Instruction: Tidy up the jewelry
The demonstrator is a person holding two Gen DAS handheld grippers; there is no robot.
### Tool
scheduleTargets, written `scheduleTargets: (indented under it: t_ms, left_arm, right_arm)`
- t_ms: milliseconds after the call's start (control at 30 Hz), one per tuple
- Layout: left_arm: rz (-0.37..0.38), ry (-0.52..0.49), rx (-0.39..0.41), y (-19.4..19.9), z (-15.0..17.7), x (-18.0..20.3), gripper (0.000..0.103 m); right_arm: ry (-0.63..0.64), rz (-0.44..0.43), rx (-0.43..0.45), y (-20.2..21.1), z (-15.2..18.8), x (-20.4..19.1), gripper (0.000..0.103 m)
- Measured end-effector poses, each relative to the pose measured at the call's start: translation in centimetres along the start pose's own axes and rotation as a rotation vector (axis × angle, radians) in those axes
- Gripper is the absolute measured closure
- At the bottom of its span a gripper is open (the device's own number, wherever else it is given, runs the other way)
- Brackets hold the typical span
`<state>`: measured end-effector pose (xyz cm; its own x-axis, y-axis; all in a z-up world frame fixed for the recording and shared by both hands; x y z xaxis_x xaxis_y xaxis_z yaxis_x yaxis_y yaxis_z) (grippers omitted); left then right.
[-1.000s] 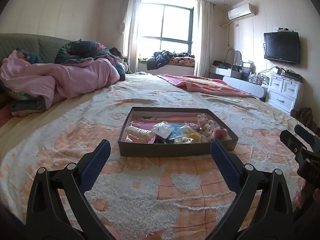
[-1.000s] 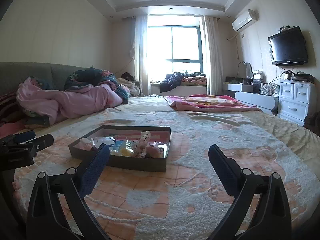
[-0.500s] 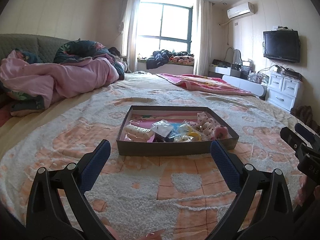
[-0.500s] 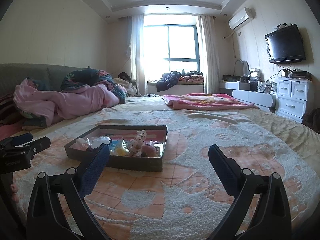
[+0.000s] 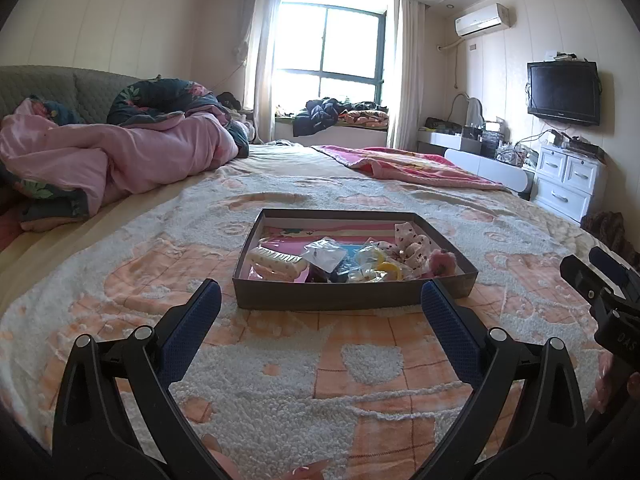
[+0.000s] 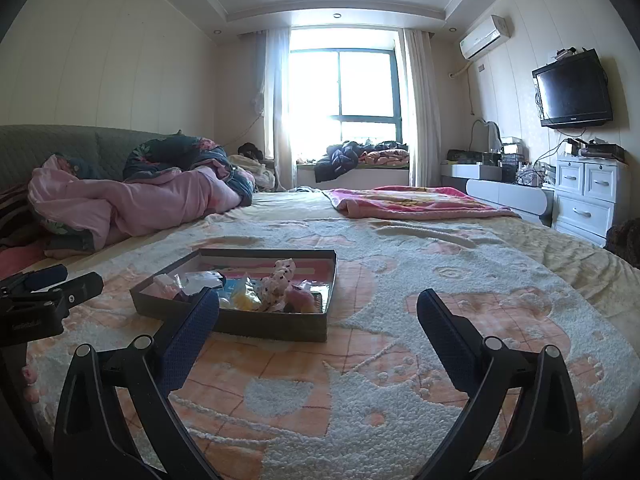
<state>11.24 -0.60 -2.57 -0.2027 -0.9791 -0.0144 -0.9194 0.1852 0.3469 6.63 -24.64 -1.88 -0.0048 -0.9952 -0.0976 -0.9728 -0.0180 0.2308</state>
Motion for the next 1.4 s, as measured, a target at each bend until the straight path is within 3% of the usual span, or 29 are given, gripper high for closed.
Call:
scheduleTargets:
  t_ms: [1400]
  left_arm:
    - [0.002, 0.001, -0.01, -0.17, 0.2, -0.09, 0.011]
  right_arm:
    - [0.001, -0.008, -0.008, -0.15, 0.06, -0.14, 0.007]
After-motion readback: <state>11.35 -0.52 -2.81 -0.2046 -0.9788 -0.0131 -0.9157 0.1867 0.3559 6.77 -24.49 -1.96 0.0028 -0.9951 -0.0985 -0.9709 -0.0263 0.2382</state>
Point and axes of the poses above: each gripper's, at about its wrist camera, not at the fingertips, and y roughly against the way its jaws point, x to its right, z to its underside, the point moved 4 cm from there along -y, roughly the way its jaws point, and after that the axes turned 5 degrees about -y, right-handed, at the moved point
